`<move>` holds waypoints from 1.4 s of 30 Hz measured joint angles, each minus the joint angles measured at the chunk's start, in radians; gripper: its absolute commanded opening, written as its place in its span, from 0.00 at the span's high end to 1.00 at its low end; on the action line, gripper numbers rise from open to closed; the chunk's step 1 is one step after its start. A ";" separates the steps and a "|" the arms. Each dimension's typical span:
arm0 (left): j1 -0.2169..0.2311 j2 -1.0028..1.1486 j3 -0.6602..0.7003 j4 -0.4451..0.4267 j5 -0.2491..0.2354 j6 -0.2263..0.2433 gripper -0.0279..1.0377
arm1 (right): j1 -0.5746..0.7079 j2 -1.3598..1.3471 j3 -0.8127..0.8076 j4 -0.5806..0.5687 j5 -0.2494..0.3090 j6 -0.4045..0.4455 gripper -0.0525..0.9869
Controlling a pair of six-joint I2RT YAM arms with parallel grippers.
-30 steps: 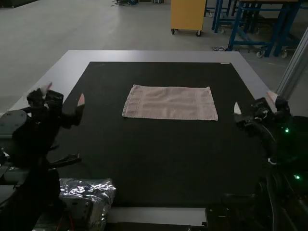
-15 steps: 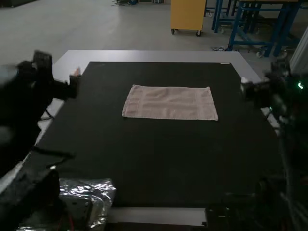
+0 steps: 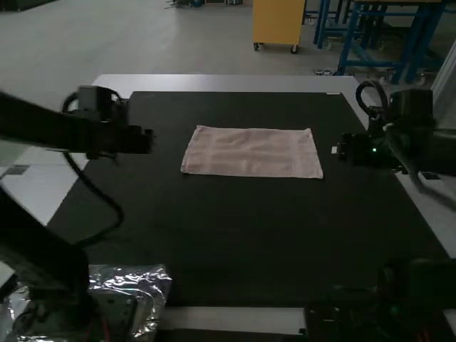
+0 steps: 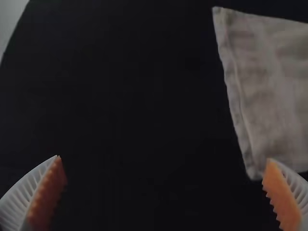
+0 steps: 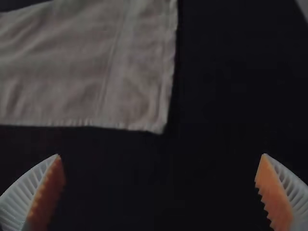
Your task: Fold the towel.
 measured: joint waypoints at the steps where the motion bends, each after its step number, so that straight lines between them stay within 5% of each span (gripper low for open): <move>1: -0.012 0.029 0.023 -0.004 -0.001 0.000 0.11 | 0.003 0.033 0.011 0.000 -0.003 0.005 0.08; 10: -0.132 0.220 0.237 -0.049 -0.004 0.000 0.07 | 0.033 0.324 0.148 0.063 -0.013 0.028 0.08; 42: -0.122 0.686 0.622 -0.026 -0.065 0.042 0.08 | 0.070 0.897 0.509 0.292 0.006 0.035 0.08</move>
